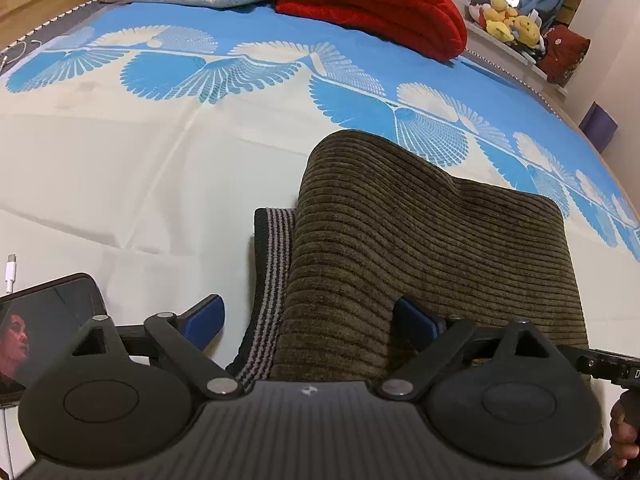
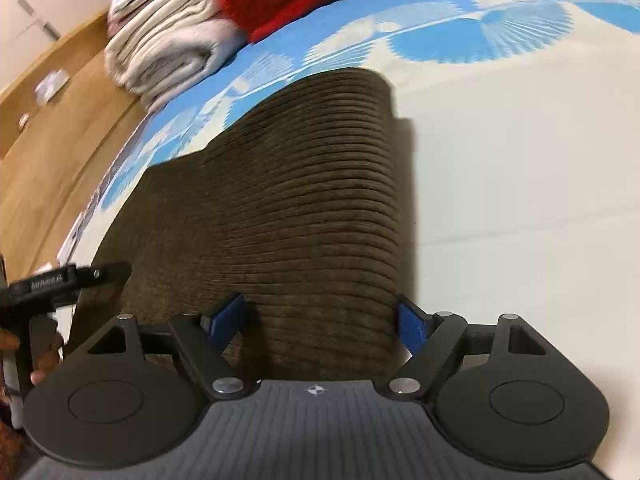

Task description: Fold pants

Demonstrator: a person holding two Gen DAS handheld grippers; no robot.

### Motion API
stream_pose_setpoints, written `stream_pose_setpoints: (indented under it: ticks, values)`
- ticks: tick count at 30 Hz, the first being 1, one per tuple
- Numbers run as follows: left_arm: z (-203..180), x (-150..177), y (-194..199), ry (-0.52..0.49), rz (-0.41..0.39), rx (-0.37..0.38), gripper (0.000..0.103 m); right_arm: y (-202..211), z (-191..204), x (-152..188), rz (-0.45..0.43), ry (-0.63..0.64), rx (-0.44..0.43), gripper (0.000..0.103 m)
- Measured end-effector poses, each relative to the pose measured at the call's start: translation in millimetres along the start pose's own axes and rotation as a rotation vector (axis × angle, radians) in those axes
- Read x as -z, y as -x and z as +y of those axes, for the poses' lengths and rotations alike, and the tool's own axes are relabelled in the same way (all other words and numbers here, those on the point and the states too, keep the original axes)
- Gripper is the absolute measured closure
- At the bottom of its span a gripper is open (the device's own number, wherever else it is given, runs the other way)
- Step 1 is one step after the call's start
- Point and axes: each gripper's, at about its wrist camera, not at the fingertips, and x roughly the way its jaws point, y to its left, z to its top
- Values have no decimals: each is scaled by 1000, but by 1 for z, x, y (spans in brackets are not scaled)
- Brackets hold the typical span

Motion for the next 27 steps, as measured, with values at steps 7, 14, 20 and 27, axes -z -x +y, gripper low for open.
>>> stream_pose_setpoints:
  ticks: [7,14,20,27]
  values:
    - [-6,-2,-10,11,24,4,1,-5,9,-12,116,152,-36,6]
    - [-12,-5,-21,25,40,10,0,-1,0,-16,76,39,-78,0]
    - [-16,-7,-27,42,49,14,0,-3,3,-19,68,37,-74,0]
    - [-17,-8,-29,46,52,13,0,-8,6,-17,61,51,-64,0]
